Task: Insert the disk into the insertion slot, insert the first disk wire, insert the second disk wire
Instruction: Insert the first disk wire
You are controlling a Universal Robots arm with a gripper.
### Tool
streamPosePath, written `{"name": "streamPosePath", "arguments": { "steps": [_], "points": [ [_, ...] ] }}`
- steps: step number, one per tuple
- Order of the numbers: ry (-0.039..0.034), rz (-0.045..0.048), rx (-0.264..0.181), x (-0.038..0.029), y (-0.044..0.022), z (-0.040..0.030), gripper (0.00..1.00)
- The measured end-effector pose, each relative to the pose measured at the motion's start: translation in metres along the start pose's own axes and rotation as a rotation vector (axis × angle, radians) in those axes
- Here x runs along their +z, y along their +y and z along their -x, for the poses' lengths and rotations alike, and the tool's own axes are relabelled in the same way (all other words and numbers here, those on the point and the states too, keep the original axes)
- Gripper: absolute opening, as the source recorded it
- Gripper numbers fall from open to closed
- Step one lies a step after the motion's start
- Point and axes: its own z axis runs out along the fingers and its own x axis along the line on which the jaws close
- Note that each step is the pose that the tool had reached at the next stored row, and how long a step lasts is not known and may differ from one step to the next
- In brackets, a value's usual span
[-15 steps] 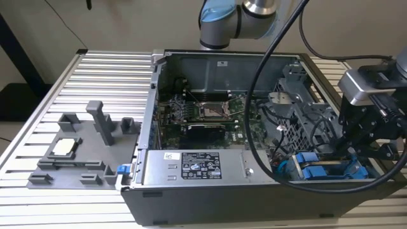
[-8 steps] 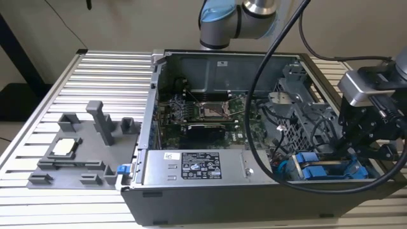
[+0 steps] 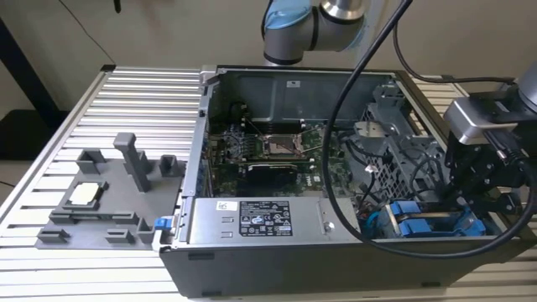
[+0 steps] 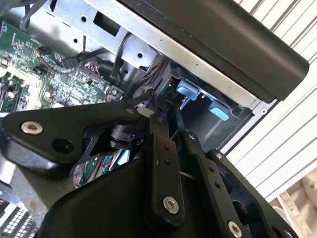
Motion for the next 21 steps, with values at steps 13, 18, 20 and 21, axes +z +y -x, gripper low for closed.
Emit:
{"name": "streamPosePath", "arguments": {
  "steps": [13,18,20,21],
  "points": [
    [-0.0009,-0.0002,0.0,-0.0059,0.0,0.0005,0.27],
    [-0.0007,-0.0003,0.0,-0.0258,-0.0002,0.0019,0.27],
    [-0.0008,-0.0002,0.0,-0.0338,-0.0003,0.0024,0.27],
    [-0.0007,-0.0003,0.0,-0.0384,-0.0003,0.0028,0.27]
  ]
}}
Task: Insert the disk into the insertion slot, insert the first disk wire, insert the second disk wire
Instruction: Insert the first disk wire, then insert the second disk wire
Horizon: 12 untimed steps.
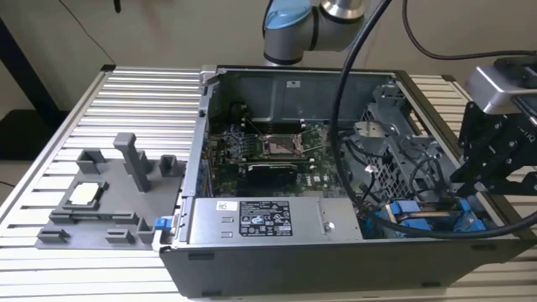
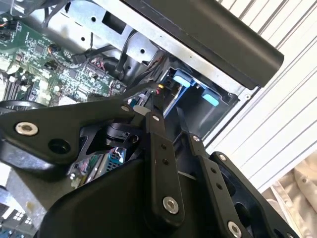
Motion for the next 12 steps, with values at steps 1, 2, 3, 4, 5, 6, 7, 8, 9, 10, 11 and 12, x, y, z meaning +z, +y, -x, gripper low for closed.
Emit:
{"name": "streamPosePath", "arguments": {
  "steps": [1,2,3,4,5,6,7,8,9,10,11,12],
  "points": [
    [-0.0001,0.0,0.0,-0.0044,0.0,0.0004,0.27],
    [-0.0001,0.0,0.0,-0.0087,0.0,0.0006,0.27],
    [0.0001,0.0,0.0,-0.0133,-0.0001,0.001,0.27],
    [-0.0001,0.0,0.0,-0.0177,-0.0001,0.0013,0.27],
    [-0.0001,0.0,0.0,-0.0217,-0.0001,0.0016,0.27],
    [0.0001,0.0,0.0,-0.0251,-0.0001,0.0018,0.27],
    [0.0,0.0,0.0,-0.0259,-0.0002,0.0019,0.27],
    [-0.0003,0.0,0.0,-0.0259,-0.0001,0.0019,0.27],
    [-0.0002,0.0,0.0,-0.0259,-0.0002,0.0019,0.27],
    [-0.0002,0.0,0.0,-0.0259,-0.0002,0.0019,0.27],
    [-0.0002,0.0,0.0,-0.0259,-0.0002,0.0019,0.27],
    [-0.0002,0.0,0.0,-0.0259,-0.0002,0.0019,0.27]
  ]
}}
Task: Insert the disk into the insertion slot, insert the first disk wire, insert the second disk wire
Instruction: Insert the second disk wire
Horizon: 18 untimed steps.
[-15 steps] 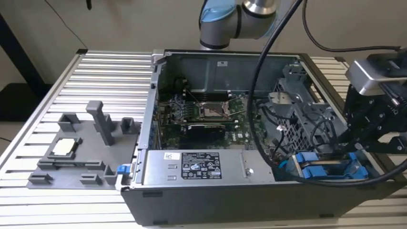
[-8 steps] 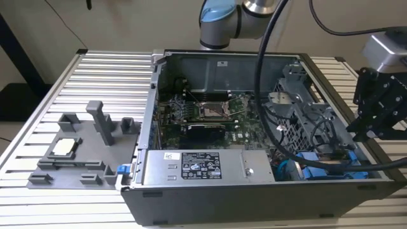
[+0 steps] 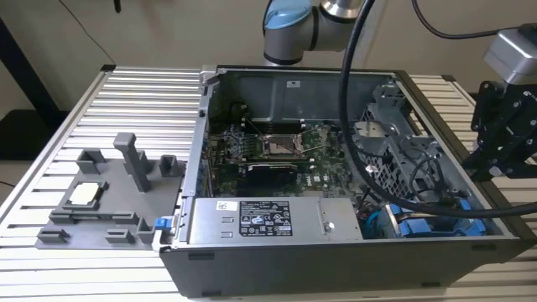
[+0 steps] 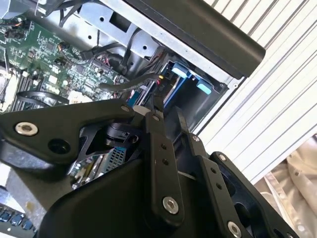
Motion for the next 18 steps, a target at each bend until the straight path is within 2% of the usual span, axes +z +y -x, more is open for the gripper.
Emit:
{"name": "streamPosePath", "arguments": {
  "steps": [3,5,10,15,18],
  "points": [
    [0.0004,0.0,0.0,-0.0002,0.0,0.0007,0.27],
    [0.0001,0.0,0.0,0.0002,0.0,0.0035,0.27],
    [0.0001,0.0,0.0,0.0011,-0.0001,0.0158,0.27],
    [0.0001,0.0,0.0,0.0025,0.0001,0.0313,0.27],
    [0.0001,0.0,0.0,0.0027,0.0037,0.034,0.27]
  ]
}}
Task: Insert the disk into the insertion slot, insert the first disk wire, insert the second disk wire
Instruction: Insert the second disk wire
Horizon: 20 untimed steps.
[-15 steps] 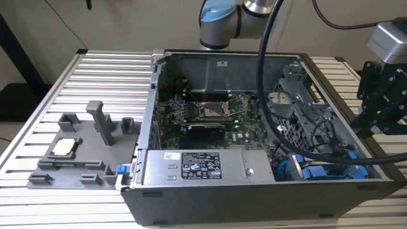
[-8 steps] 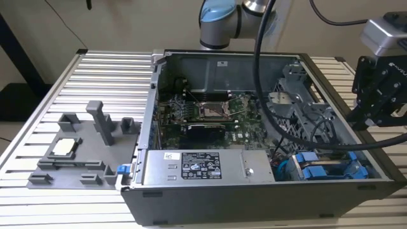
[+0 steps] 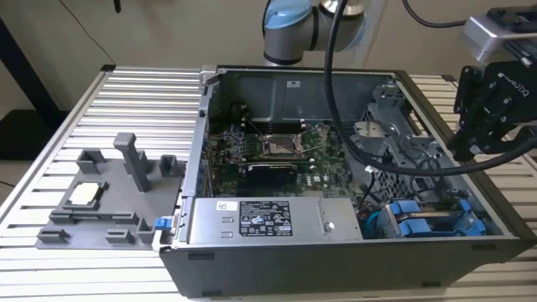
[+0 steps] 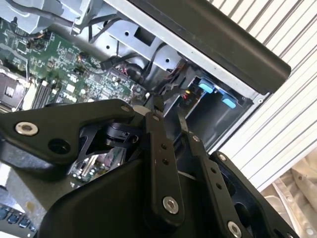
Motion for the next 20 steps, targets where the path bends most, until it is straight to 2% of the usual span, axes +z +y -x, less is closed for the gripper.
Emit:
{"name": "streamPosePath", "arguments": {
  "steps": [4,12,17,20],
  "points": [
    [0.0,0.0,0.0,0.0001,0.0109,0.0009,0.27],
    [0.0,-0.002,0.0,0.0003,0.0431,0.0033,0.27],
    [0.0001,-0.0092,-0.001,0.001,0.0644,0.0047,0.27],
    [0.0001,-0.0132,-0.002,0.0023,0.073,0.0063,0.27]
  ]
}}
